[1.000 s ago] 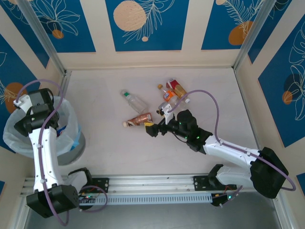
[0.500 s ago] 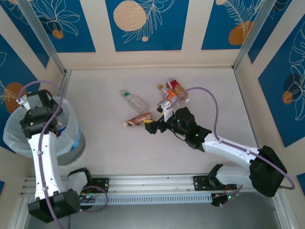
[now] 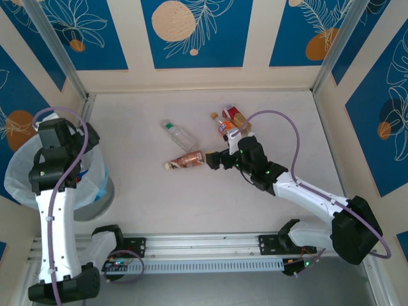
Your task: Put the plastic bottles in the bin
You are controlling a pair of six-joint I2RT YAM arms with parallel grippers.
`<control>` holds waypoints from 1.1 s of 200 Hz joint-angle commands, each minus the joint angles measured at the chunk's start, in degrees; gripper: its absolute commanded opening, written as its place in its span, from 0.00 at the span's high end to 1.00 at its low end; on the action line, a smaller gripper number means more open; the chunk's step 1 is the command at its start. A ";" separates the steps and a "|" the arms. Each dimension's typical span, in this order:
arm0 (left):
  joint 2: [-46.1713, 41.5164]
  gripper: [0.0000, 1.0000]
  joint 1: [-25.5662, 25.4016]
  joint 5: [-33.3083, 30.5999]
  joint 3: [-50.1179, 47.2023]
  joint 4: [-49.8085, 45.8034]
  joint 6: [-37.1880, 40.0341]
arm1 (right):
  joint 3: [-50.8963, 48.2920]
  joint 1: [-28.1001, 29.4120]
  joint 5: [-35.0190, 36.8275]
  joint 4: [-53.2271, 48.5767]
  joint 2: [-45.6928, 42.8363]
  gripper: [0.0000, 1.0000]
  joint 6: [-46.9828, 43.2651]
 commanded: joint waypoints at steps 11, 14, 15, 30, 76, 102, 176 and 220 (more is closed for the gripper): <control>1.04 0.01 -8.08 0.41 2.98 2.12 -0.20 | 4.41 -6.52 0.61 -11.76 2.42 0.01 2.27; 1.24 0.01 -8.77 0.63 3.07 2.26 -0.17 | 4.82 -7.15 0.62 -12.95 2.69 0.01 2.10; 1.31 0.01 -8.99 0.71 3.13 2.28 -0.11 | 4.94 -7.35 0.61 -13.31 2.84 0.01 2.06; 2.39 0.01 -11.46 2.89 3.19 3.31 -0.06 | 6.97 -10.58 -0.32 -18.15 4.67 0.00 1.78; 1.38 0.01 -12.27 13.25 -1.40 11.85 -3.02 | 10.43 -17.80 -8.29 -23.14 10.09 0.01 -3.77; 2.41 0.01 -12.45 20.54 -1.73 15.04 -4.01 | 13.45 -19.11 -6.42 -25.69 14.17 0.01 -5.19; 8.87 0.01 -23.58 25.73 -0.38 17.72 -0.07 | 21.26 -20.42 -5.88 -31.16 24.79 0.04 -11.71; 11.97 0.01 -25.04 25.50 0.95 18.19 0.57 | 27.88 -20.54 -4.66 -35.51 31.15 0.08 -13.01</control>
